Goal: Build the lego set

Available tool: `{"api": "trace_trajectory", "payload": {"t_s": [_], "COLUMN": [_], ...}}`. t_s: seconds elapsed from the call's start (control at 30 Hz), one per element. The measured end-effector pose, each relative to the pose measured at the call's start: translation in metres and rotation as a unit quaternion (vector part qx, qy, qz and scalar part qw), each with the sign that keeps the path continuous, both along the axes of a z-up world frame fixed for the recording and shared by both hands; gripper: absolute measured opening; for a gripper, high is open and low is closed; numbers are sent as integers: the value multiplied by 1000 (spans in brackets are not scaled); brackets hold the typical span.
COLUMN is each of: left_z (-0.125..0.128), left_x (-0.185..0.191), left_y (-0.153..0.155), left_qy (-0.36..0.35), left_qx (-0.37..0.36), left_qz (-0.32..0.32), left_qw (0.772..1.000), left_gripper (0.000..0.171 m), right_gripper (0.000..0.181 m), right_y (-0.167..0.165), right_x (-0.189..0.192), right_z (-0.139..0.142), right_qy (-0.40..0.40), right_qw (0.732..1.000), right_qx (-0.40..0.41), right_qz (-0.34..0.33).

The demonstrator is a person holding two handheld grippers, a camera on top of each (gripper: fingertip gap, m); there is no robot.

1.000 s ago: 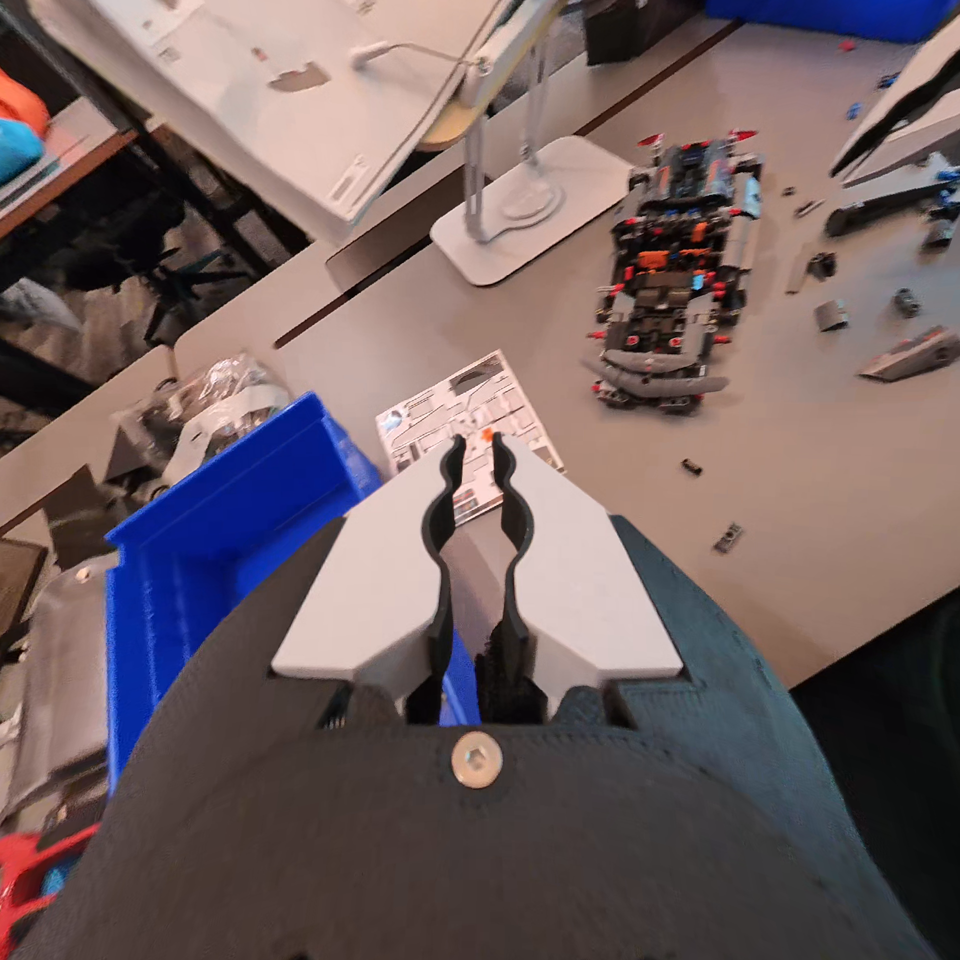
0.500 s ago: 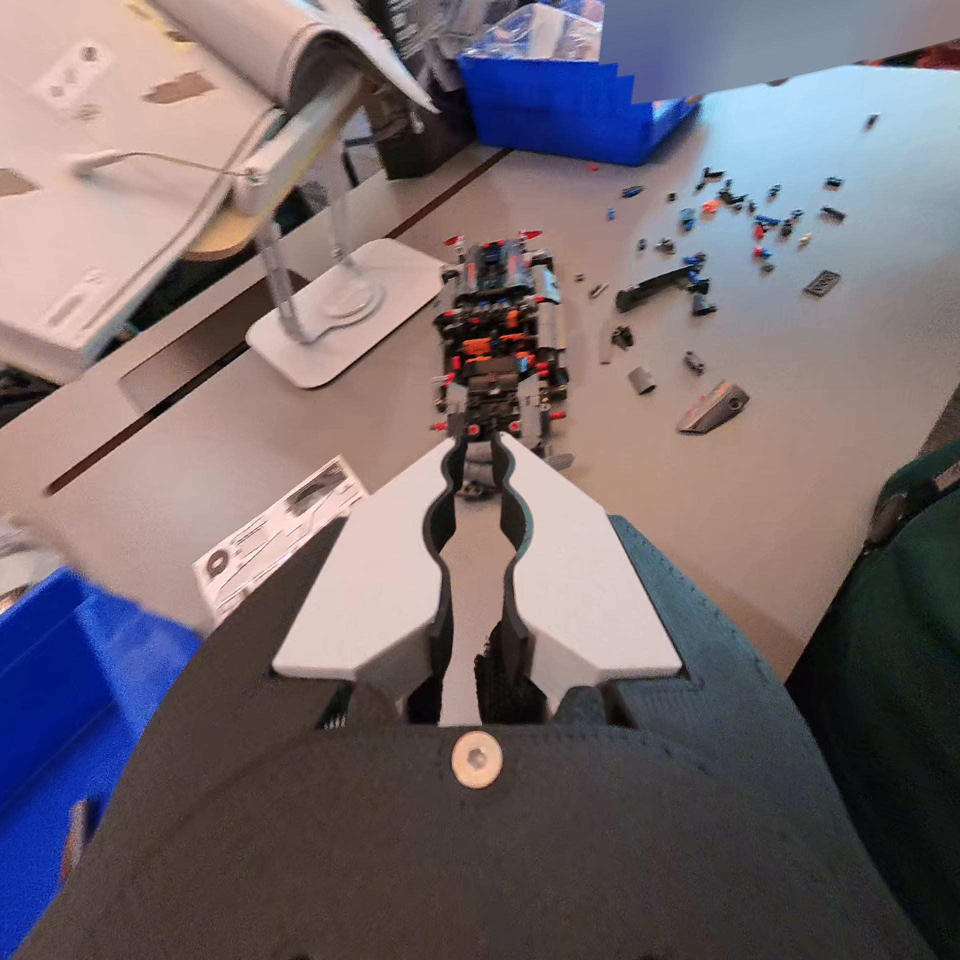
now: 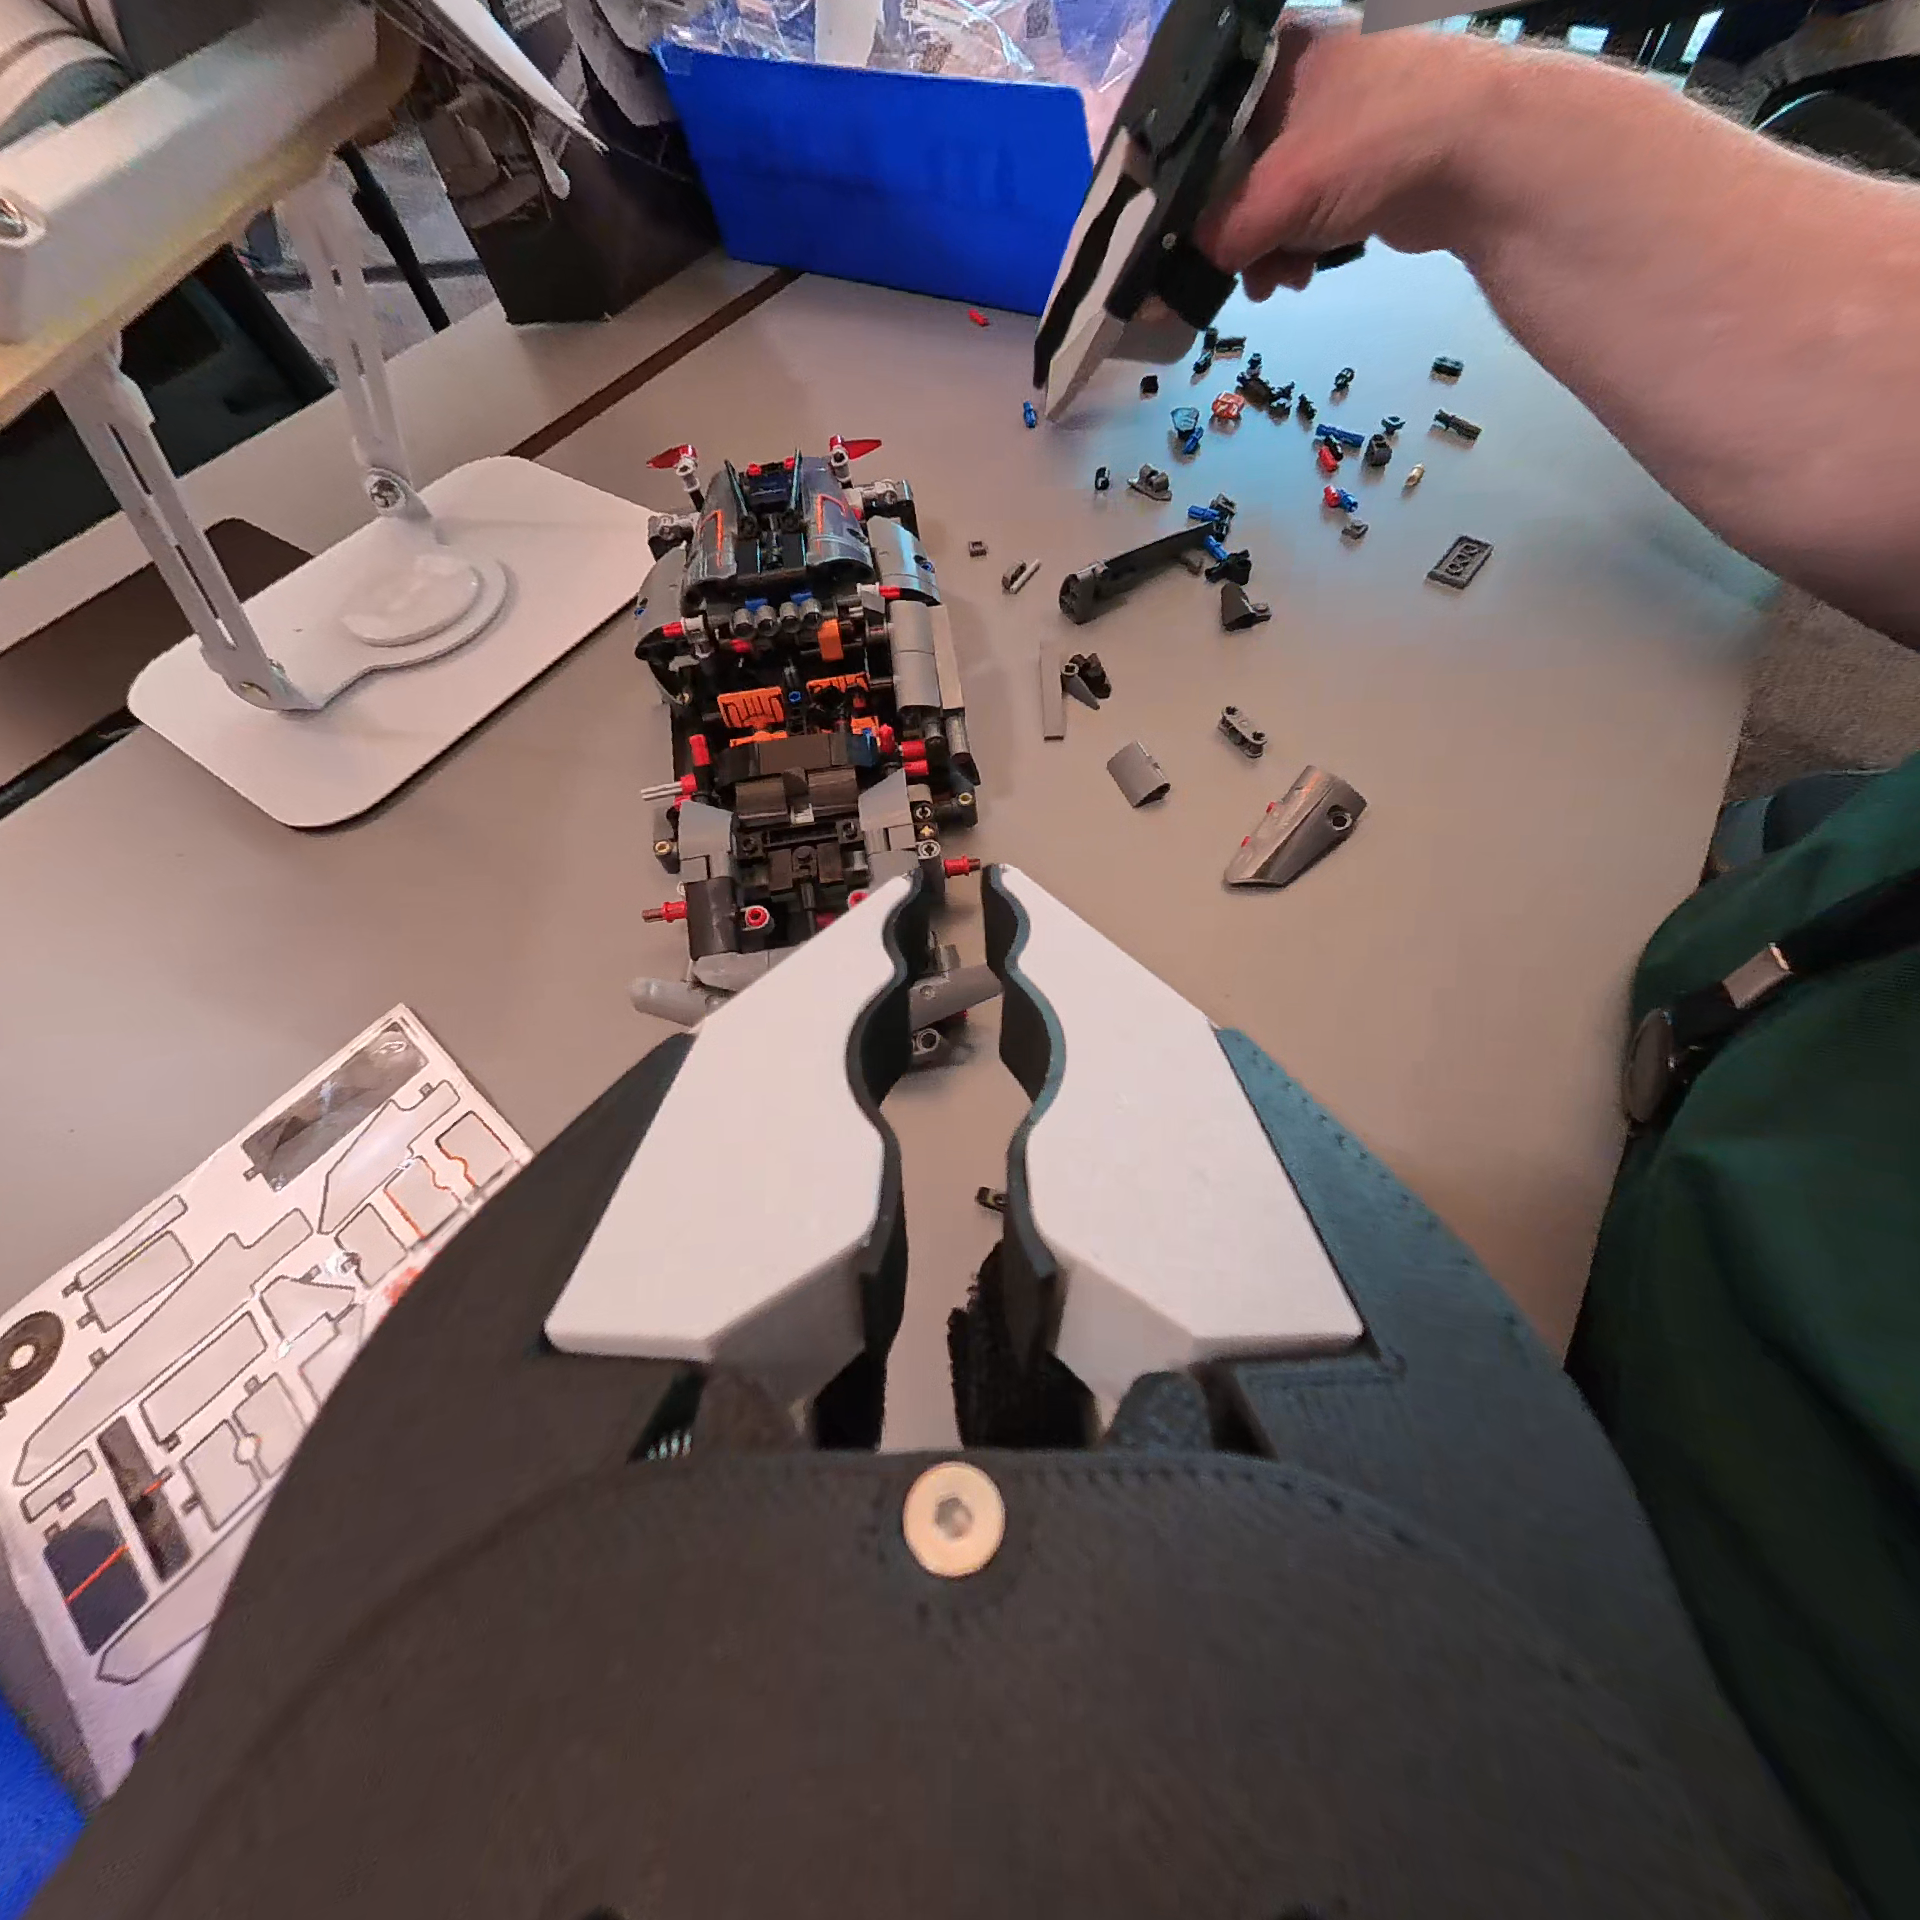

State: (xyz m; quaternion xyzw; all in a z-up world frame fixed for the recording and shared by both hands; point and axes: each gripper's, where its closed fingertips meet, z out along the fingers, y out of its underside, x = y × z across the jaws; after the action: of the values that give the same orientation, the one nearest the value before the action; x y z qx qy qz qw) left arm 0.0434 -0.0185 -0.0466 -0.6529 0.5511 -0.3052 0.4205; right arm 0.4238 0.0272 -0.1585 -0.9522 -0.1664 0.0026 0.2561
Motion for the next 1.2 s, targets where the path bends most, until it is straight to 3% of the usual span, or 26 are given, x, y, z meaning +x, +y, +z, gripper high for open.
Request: {"api": "trace_trajectory", "payload": {"t_s": [0.3,0.63,0.9,1.03,1.2], "left_z": [-11,-19,-22,-35,-28], "left_x": [5,18,56,82,116], "left_y": [1,-6,-35,-50,-60], "left_qy": [1,3,-19,0,-18], "left_qx": [-14,-23,-22,1,72], "left_qz": [-6,-21,-65,-93,-107], "left_qw": [1000,1000,997,996,991], "left_gripper": [7,8,10,14,25], "right_gripper": [14,1,2,2,2], "right_y": [11,4,-48,-83,-108], "right_x": [-3,-18,-121,-177,-236], "right_z": [-4,1,56,63,86], "right_qy": [5,45,119,114,248], "right_qw": [996,995,974,962,927], "right_qx": [12,22,72,62,69], "right_qz": [85,90,177,240,272]}}
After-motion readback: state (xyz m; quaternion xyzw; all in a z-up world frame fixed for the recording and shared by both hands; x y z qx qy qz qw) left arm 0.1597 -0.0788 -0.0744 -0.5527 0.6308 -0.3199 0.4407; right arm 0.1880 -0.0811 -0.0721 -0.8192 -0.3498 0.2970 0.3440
